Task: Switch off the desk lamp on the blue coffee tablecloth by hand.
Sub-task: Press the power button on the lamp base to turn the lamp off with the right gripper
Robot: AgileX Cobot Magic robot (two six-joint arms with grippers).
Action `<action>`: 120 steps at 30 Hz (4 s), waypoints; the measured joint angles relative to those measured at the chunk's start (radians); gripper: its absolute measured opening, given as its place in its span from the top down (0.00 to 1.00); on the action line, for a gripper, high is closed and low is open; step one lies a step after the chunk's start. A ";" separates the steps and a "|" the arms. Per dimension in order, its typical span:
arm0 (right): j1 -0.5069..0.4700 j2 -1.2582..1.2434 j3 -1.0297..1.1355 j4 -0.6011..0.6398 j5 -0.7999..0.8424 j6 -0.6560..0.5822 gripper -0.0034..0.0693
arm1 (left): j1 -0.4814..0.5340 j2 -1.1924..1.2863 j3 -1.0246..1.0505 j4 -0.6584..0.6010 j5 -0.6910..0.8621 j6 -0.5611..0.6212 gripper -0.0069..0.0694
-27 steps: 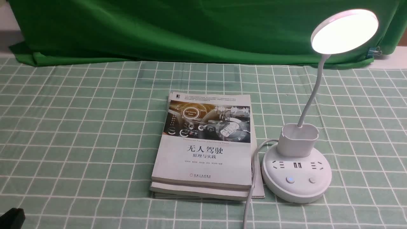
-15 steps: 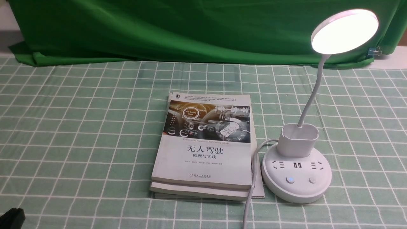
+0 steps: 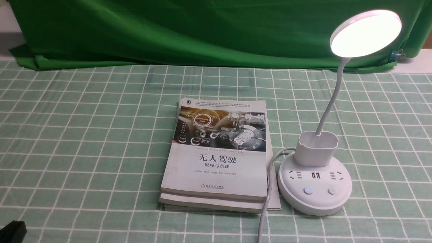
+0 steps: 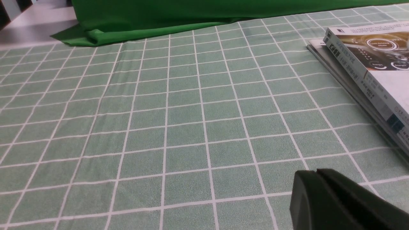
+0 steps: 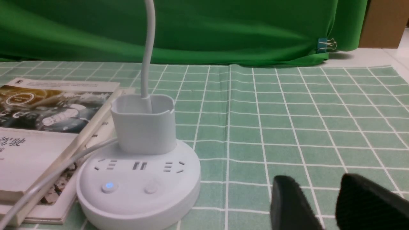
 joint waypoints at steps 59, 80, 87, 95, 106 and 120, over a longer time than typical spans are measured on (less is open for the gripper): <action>0.402 1.575 -1.059 -0.029 0.678 0.154 0.90 | 0.000 0.000 0.000 0.000 0.000 0.000 0.91; 0.349 1.641 -1.006 -0.038 0.526 0.228 0.90 | 0.000 0.000 0.000 0.000 0.000 0.000 0.91; 0.336 1.694 -1.006 -0.037 0.497 0.228 0.90 | 0.000 0.000 0.000 0.000 0.000 0.000 0.91; 0.322 1.717 -1.014 -0.027 0.499 0.228 0.90 | 0.000 0.000 0.000 0.000 0.000 0.000 0.91; 0.320 1.621 -1.005 -0.030 0.495 0.226 0.90 | 0.000 0.000 0.000 0.000 0.000 0.000 0.91; 0.319 1.716 -1.014 -0.033 0.490 0.218 0.89 | 0.000 0.000 0.000 0.000 0.000 0.000 0.91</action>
